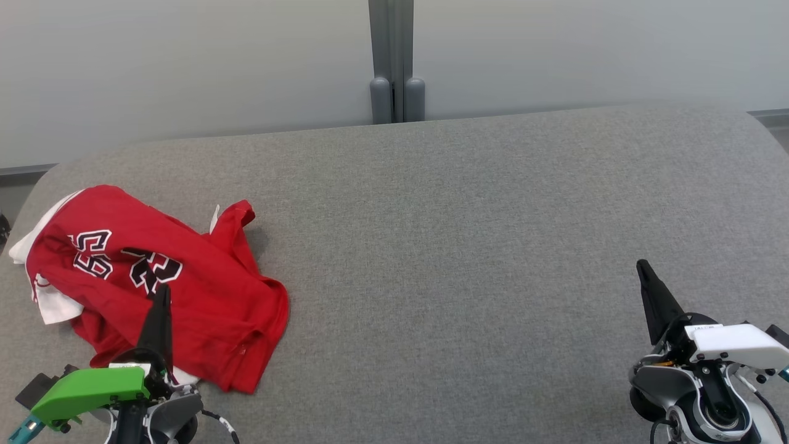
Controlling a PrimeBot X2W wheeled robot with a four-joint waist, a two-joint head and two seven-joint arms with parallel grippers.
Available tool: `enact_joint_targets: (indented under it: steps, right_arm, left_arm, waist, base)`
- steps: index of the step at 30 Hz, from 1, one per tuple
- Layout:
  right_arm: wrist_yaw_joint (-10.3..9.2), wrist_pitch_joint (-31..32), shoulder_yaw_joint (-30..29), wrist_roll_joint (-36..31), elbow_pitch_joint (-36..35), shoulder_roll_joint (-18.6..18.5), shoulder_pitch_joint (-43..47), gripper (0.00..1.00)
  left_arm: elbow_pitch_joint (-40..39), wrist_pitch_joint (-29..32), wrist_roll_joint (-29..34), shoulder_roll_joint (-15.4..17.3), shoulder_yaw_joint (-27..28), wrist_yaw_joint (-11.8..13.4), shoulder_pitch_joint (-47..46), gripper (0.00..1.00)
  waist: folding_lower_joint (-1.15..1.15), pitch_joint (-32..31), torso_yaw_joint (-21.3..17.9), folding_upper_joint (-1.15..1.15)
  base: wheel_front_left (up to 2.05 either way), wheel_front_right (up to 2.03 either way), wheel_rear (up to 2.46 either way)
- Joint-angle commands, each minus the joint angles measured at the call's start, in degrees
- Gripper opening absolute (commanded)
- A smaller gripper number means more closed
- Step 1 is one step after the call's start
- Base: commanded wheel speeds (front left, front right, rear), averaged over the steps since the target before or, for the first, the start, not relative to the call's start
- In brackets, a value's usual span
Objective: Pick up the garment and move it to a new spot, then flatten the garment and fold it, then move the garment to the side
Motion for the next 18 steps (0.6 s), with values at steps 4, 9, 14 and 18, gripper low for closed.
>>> enact_joint_targets:
  steps: [4,9,14,18]
  right_arm:
    - [0.04,0.1,0.0,-0.2,0.1,-0.1,-0.3,0.0]
    - [0.05,0.1,0.0,-0.2,0.1,-0.1,-0.3,0.0]
    - [0.04,0.1,0.0,-0.2,0.1,-0.1,-0.3,0.0]
    - [0.05,0.1,0.0,-0.2,0.1,-0.1,-0.3,0.0]
  left_arm:
    - [0.1,0.1,0.4,0.1,0.0,-0.3,-0.7,0.0]
    - [0.1,0.1,0.4,0.1,0.0,-0.3,-0.7,0.0]
    - [0.1,0.1,0.4,0.1,0.0,-0.3,-0.7,0.0]
    - [0.1,0.1,0.4,0.1,0.0,-0.3,-0.7,0.0]
  waist:
    - [0.0,0.0,0.0,0.0]
    - [0.0,0.0,0.0,0.0]
    - [0.0,0.0,0.0,0.0]
    - [0.0,0.0,0.0,0.0]
  base:
    - [0.0,0.0,0.0]
    - [0.0,0.0,0.0]
    - [0.0,0.0,0.0]
    - [0.0,0.0,0.0]
